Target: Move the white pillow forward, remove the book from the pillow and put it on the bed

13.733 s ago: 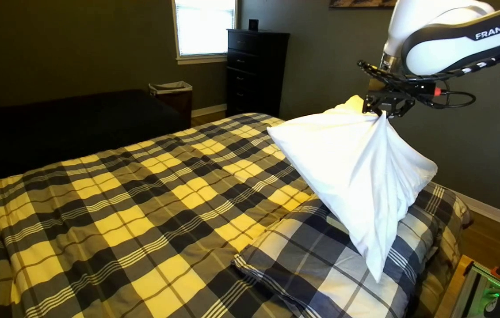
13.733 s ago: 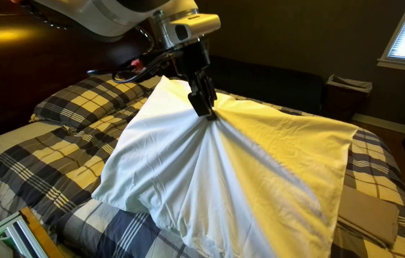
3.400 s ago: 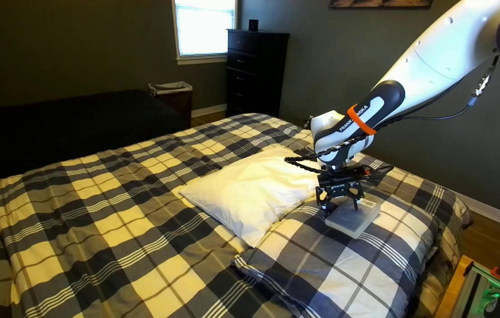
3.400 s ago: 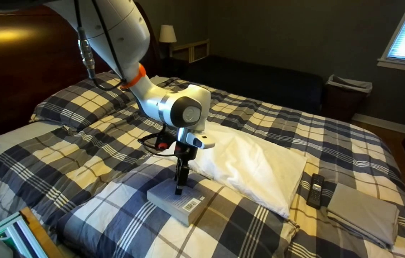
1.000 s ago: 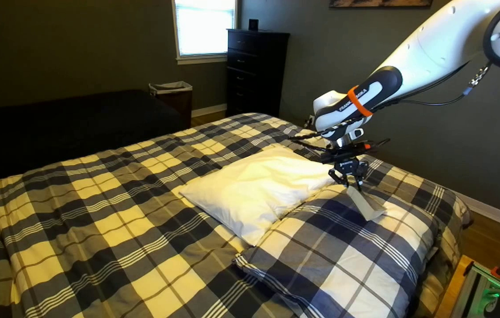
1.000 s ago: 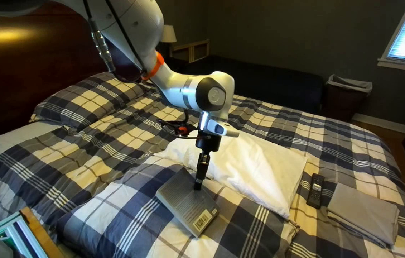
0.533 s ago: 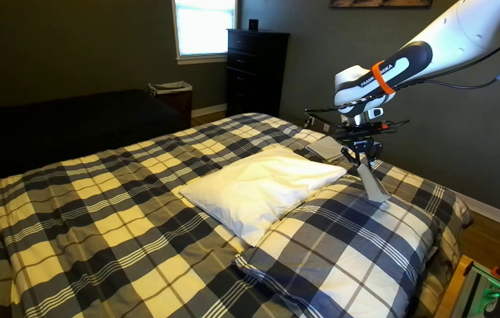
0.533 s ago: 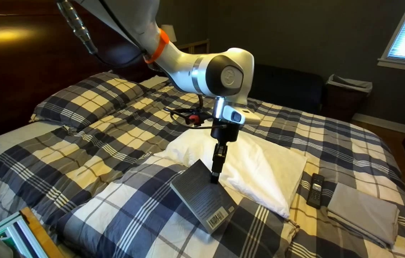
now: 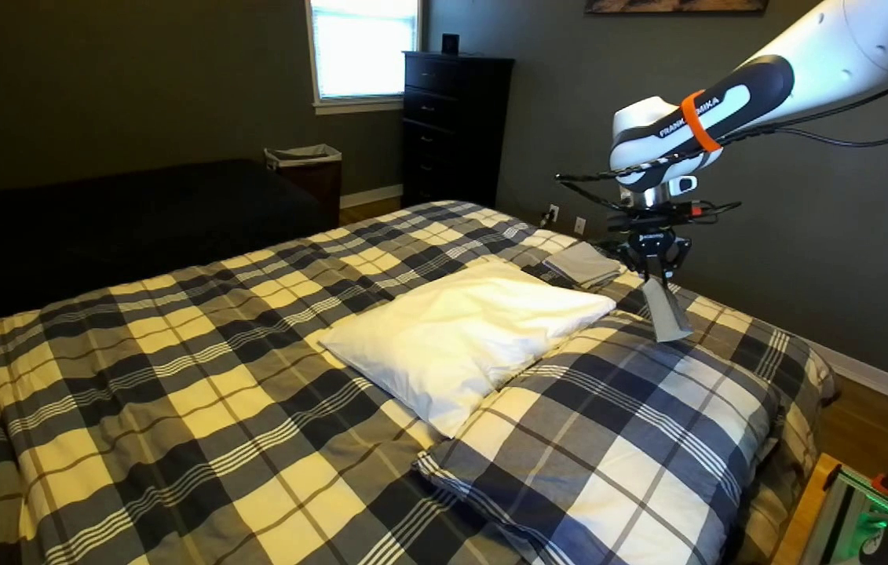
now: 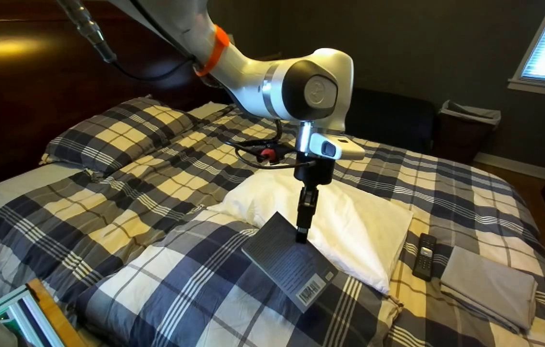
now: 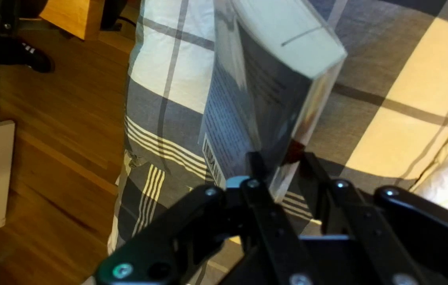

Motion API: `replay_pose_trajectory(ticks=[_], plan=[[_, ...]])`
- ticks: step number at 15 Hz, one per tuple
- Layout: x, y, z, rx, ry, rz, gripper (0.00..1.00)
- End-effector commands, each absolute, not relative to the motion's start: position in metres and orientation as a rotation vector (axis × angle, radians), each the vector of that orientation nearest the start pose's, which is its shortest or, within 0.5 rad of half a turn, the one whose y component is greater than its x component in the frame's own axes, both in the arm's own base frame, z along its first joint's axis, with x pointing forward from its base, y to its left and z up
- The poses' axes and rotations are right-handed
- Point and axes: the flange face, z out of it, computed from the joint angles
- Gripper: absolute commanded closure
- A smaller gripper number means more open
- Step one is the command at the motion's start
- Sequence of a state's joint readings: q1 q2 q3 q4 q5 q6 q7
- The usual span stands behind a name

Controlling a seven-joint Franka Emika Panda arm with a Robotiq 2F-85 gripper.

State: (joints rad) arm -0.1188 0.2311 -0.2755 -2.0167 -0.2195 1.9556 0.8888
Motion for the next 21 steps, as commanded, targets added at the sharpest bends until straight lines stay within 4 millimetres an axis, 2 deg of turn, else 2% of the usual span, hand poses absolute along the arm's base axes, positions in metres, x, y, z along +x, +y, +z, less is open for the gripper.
replay_pose_trajectory(ticks=[1,4,5,6,9,14,15,21], plan=[[0.501,-0.255,0.34,-2.803,1.994,0.256,0.93],[0.496,-0.287,0.343,-2.754,2.054,0.175,0.93],[0.493,-0.299,0.343,-2.71,2.07,0.196,0.93],[0.496,-0.283,0.341,-2.752,2.036,0.217,0.72],[0.489,-0.299,0.343,-2.72,2.074,0.209,0.72],[0.491,-0.297,0.343,-2.723,2.07,0.206,0.72],[0.491,-0.297,0.343,-2.723,2.07,0.207,0.93],[0.508,-0.342,0.332,-2.741,2.169,0.078,0.93]])
